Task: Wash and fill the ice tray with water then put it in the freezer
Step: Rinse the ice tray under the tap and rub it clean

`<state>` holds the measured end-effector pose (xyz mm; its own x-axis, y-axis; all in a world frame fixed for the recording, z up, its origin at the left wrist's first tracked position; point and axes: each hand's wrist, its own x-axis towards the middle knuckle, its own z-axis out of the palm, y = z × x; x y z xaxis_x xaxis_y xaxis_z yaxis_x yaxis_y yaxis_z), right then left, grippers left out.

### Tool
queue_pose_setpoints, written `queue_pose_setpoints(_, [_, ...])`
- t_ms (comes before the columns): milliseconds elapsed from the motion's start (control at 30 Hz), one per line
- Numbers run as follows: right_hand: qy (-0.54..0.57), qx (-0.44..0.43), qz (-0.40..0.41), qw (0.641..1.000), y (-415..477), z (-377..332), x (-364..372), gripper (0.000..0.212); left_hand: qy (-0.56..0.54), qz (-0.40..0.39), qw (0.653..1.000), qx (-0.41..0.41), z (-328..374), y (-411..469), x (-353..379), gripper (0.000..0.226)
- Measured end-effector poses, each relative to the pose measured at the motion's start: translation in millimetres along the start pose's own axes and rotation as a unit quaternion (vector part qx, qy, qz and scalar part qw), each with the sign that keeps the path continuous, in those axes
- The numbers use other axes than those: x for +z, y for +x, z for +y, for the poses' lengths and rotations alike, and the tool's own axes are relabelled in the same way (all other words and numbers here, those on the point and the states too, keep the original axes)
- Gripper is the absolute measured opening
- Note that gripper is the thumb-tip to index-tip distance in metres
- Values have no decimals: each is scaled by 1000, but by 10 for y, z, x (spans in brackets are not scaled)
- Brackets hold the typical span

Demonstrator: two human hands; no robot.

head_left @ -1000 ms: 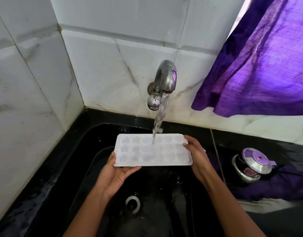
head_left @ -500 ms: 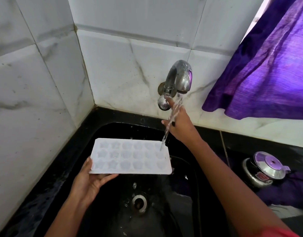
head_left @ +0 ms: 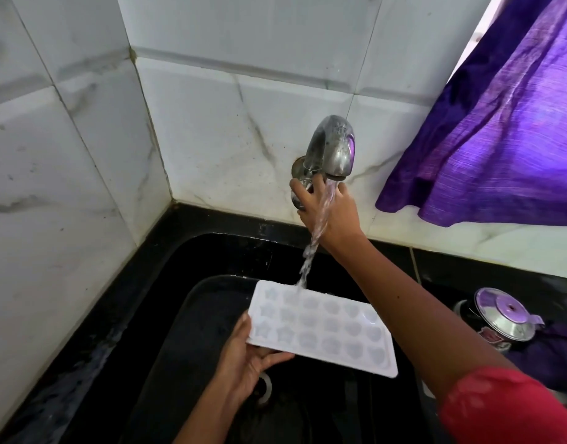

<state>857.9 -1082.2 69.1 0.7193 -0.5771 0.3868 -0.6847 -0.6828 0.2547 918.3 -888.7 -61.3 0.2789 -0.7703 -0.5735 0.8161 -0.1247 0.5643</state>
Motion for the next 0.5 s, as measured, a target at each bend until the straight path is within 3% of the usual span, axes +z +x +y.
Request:
queue_pose_setpoints(133, [-11, -31, -11, 999, 77, 51, 19, 33, -2, -7, 1000, -14, -109, 20, 168, 34])
queue_pose_setpoints(267, [-75, -39, 12, 996, 116, 60, 35, 33, -10, -14, 1000, -9, -112, 11, 241, 35])
queue_pose_setpoints(500, [-87, -51, 63, 993, 132, 54, 117, 37, -21, -4, 999, 27, 46, -26, 115, 34])
